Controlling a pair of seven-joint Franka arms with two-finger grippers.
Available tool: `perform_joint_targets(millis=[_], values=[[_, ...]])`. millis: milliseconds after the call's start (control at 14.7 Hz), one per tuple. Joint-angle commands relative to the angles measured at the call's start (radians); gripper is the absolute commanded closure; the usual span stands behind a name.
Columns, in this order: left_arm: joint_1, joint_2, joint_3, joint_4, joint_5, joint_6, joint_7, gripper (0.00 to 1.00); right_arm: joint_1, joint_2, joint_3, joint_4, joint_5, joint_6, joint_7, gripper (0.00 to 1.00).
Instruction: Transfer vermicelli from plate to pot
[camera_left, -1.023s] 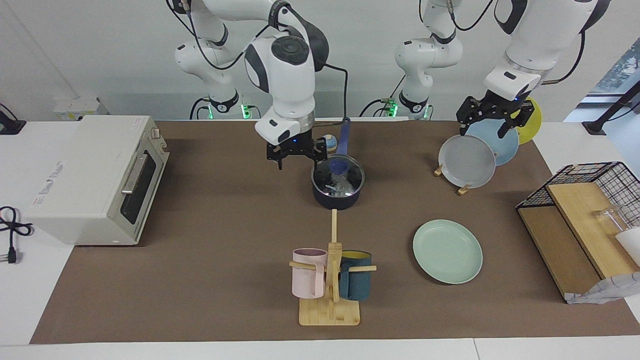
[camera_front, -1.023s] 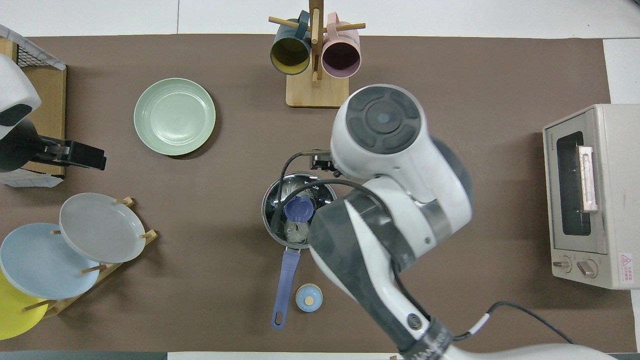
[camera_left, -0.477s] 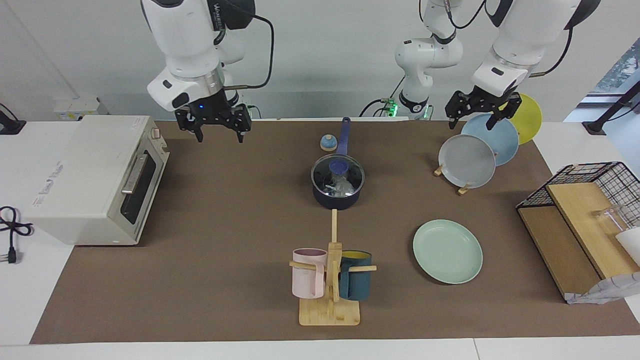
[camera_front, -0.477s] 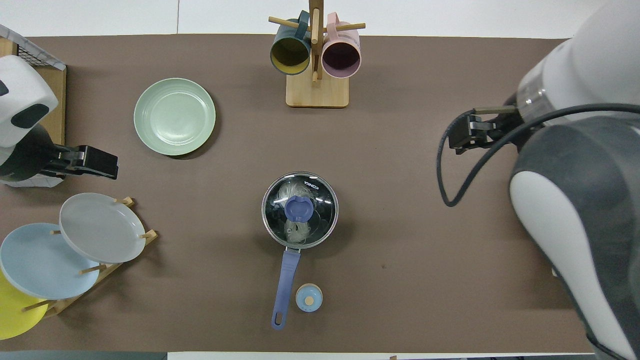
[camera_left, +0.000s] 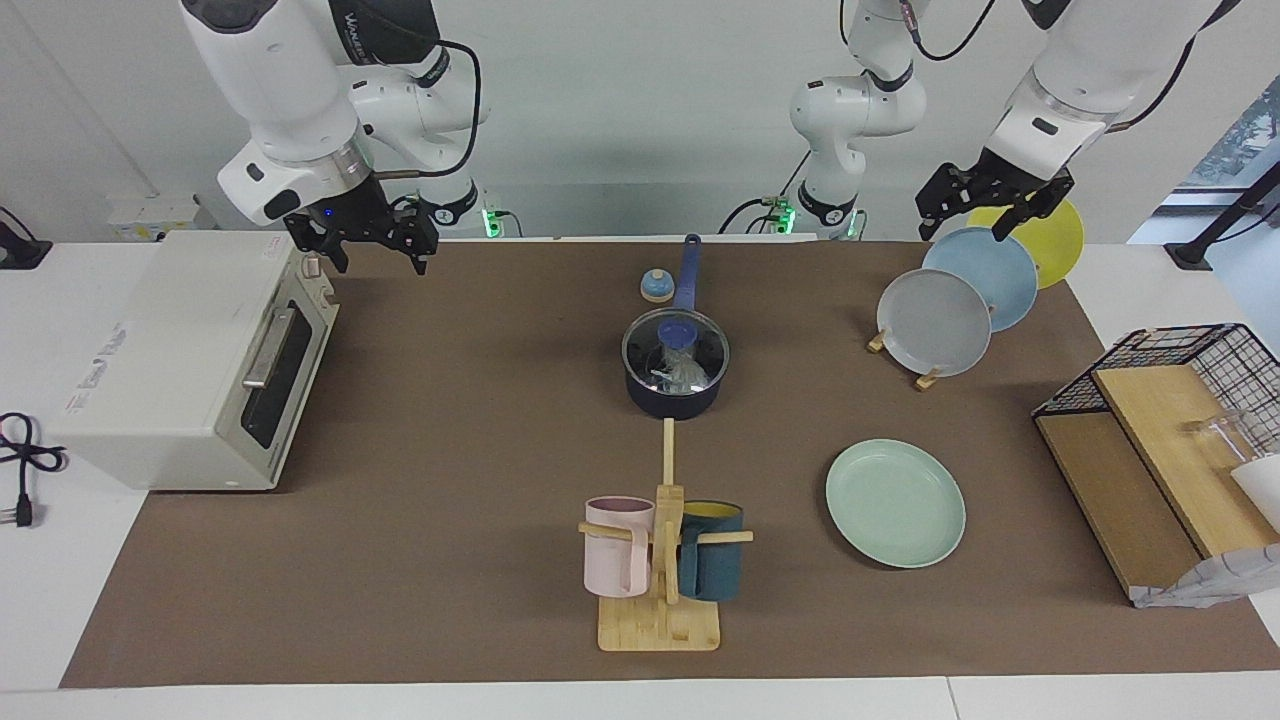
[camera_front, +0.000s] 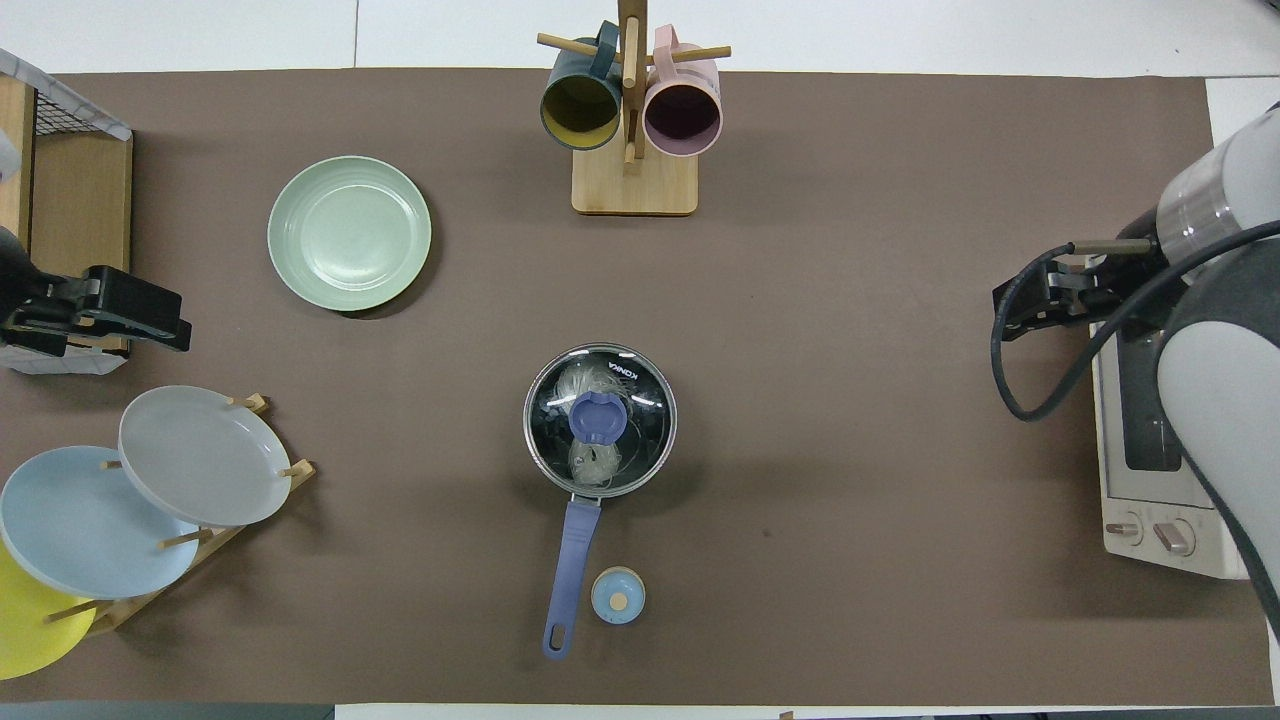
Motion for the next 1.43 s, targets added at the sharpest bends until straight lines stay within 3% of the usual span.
perform_joint_targets(millis=[0, 205, 1023, 1364], values=[[-0.011, -0.021, 0.013, -0.051, -0.015, 0.033, -0.025, 0.00, -0.037, -0.053, 0.002, -0.072, 0.020, 0.080, -0.080, 0.00], [-0.010, -0.023, 0.013, -0.048, -0.012, 0.024, -0.031, 0.00, -0.060, -0.077, -0.001, -0.118, 0.007, 0.090, -0.154, 0.00], [0.012, -0.059, 0.012, -0.082, -0.012, 0.008, -0.031, 0.00, -0.128, -0.071, 0.007, -0.119, -0.019, 0.100, -0.237, 0.00], [0.015, -0.058, 0.013, -0.080, 0.021, 0.015, -0.022, 0.00, -0.181, -0.068, 0.061, -0.112, -0.019, 0.090, -0.228, 0.00]])
